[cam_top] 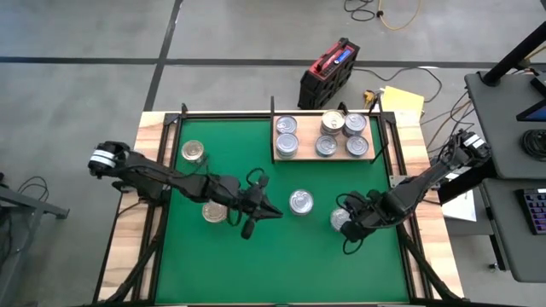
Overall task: Stack canned seafood by type on shelf
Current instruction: Stack the green/blue tuna can on top of the green/blue tuna can on the shelf
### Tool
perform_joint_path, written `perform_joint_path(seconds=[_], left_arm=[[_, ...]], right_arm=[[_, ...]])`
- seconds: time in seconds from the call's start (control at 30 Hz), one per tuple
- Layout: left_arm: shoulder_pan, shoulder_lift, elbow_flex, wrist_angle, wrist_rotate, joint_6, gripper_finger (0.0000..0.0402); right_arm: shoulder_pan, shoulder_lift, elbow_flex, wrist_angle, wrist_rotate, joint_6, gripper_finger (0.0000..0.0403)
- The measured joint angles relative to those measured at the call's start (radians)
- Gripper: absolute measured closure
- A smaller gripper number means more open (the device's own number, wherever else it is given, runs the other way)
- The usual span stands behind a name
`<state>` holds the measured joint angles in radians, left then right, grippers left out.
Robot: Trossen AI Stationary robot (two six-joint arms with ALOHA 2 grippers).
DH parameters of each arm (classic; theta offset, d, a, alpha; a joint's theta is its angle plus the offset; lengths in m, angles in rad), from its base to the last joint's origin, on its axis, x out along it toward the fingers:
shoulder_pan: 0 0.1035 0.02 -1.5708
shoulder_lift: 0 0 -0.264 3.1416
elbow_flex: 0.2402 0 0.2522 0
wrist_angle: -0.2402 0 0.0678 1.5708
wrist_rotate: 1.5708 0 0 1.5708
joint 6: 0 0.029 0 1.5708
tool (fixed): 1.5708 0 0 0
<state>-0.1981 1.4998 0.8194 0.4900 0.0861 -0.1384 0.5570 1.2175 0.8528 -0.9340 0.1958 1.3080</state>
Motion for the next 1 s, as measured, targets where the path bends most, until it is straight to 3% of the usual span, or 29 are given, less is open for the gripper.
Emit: perform_joint_path(seconds=[0.27, 0.43, 0.8, 1.0], left_arm=[[-0.067, 0.137, 0.1, -0.006, -0.12, 0.108, 0.0401], [-0.086, 0.202, 0.136, -0.009, -0.131, 0.108, 0.0401], [-0.169, 0.367, 0.237, 0.01, -0.27, 0.092, 0.0401], [-0.186, 0.485, 0.354, -0.001, -0.27, 0.092, 0.0402]], right_arm=[[0.0, 0.054, -0.042, -0.042, 0.012, 0.066, 0.0394], [0.002, 0.119, -0.052, -0.017, 0.022, 0.079, 0.0394], [0.033, 0.296, 0.015, 0.317, 0.068, -0.074, 0.0394], [0.086, 0.347, 0.149, 0.299, 0.239, -0.127, 0.0394]])
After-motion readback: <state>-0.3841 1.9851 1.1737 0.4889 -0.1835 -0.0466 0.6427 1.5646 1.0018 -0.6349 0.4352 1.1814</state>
